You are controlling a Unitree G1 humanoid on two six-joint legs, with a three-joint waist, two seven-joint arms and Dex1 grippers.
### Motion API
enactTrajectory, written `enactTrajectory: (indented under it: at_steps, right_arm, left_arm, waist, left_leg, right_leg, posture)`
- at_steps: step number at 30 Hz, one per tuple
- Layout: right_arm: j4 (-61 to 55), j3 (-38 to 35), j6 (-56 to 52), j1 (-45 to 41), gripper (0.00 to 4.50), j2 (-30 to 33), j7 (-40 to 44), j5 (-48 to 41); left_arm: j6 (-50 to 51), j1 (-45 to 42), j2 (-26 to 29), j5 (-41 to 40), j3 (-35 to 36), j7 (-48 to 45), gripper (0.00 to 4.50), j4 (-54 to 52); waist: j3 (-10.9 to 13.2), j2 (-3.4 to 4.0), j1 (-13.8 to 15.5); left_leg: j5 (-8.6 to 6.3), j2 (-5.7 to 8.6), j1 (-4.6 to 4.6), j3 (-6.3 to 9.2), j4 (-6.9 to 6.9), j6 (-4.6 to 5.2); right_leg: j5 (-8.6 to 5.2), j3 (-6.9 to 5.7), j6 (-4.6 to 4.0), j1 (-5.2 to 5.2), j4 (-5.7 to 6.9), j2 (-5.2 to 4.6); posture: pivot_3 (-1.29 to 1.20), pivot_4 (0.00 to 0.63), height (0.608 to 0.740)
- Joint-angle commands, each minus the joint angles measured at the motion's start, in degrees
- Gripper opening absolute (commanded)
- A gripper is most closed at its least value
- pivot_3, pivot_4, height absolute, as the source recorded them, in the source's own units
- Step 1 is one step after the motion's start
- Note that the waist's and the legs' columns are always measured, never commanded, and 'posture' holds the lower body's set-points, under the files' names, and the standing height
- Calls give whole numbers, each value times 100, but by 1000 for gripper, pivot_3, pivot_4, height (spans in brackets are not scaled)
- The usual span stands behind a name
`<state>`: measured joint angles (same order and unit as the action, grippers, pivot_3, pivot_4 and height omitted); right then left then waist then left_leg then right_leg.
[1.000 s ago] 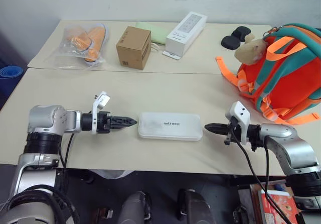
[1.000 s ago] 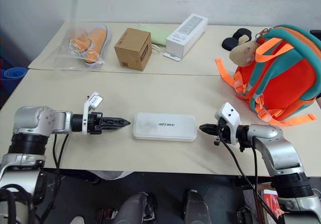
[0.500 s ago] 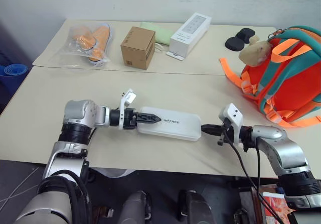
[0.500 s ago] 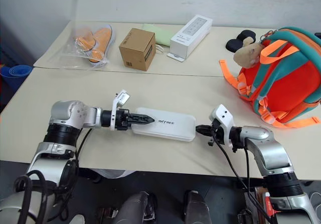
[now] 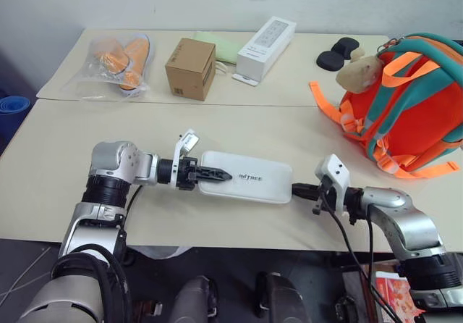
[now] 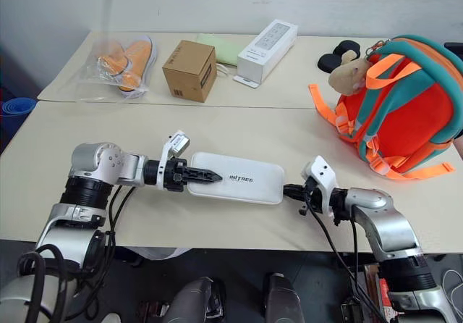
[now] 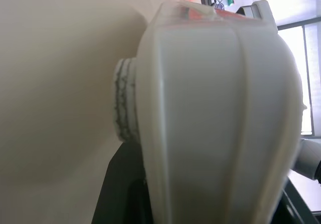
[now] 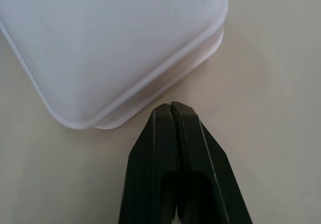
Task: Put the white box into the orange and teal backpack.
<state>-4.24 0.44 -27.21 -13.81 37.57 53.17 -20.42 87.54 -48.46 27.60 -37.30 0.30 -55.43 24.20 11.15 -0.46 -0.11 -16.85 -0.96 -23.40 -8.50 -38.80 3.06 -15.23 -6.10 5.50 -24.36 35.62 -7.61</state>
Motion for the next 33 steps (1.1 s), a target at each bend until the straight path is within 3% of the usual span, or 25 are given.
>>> enactTrajectory:
  at_steps: [1, 4, 9, 12, 16, 23, 29, 33]
  right_arm:
    - [-421, -631, -76, 341, 0, 95, -223, -256]
    - [-939, -1550, -630, 856, 595, 330, -278, -846]
    - [-1318, -3332, -1421, 1639, 2225, 943, -188, -1683]
    - [-1072, -3989, -1911, 1298, 3209, 1190, -593, -2038]
    - [-559, -3784, -2308, 153, 4463, 990, -1462, -2184]
    - [1107, -2529, -1441, -1851, 4463, 27, -2670, -1106]
    - [2768, -2338, -442, -3031, 4463, -465, -2926, -679]
    - [3053, -2166, -46, -3080, 3567, -548, -2470, -603]
  left_arm:
    - [266, 8, -38, -370, 786, 231, 1219, -431]
    - [406, 92, -158, -481, 1541, 607, 1219, -740]
    - [496, 88, -364, -683, 2877, 1334, 1219, -1229]
    - [496, -13, -505, -706, 3459, 1820, 1219, -1669]
    - [411, 44, -617, -753, 3429, 2120, 1219, -2355]
    - [-53, 281, -729, -847, 3196, 2315, 1219, -3015]
    - [-79, 317, -762, -1000, 3343, 2494, 1219, -3021]
    - [-206, 574, -660, -1024, 3382, 2639, 1219, -3173]
  waist:
    - [0, -1, 13]
    - [0, -1, 22]
    - [4, -7, 29]
    - [5, -8, 0]
    - [9, -16, -9]
    - [7, -20, -27]
    - [8, -19, -21]
    - [8, -19, -31]
  left_leg:
    - [0, 0, -1, 0, 0, 0]
    - [0, 2, -4, 2, -2, 2]
    - [-1, -2, -4, 9, 0, 3]
    - [-3, -5, 6, 4, 2, -2]
    - [-7, -9, 14, 1, 5, -13]
    - [-2, -2, 8, -21, 17, -20]
    - [14, 1, 7, -27, 41, -16]
    - [15, 3, 8, -26, 43, -14]
  right_leg:
    - [0, 0, 0, 0, 0, 0]
    - [0, 5, 0, 0, -1, -6]
    - [1, 9, 1, 5, -8, -9]
    - [1, 10, 1, 7, -15, -8]
    - [0, 17, 0, 2, -13, -5]
    - [-2, 22, -4, -18, -7, 6]
    - [-2, 22, -4, -21, 1, 22]
    - [-1, 22, -2, -17, -3, 22]
  posture:
    - [0, 150, 740]
    - [0, 150, 740]
    - [0, 150, 740]
    - [0, 150, 740]
    - [0, 150, 740]
    - [0, 150, 740]
    - [0, 150, 740]
    - [0, 150, 740]
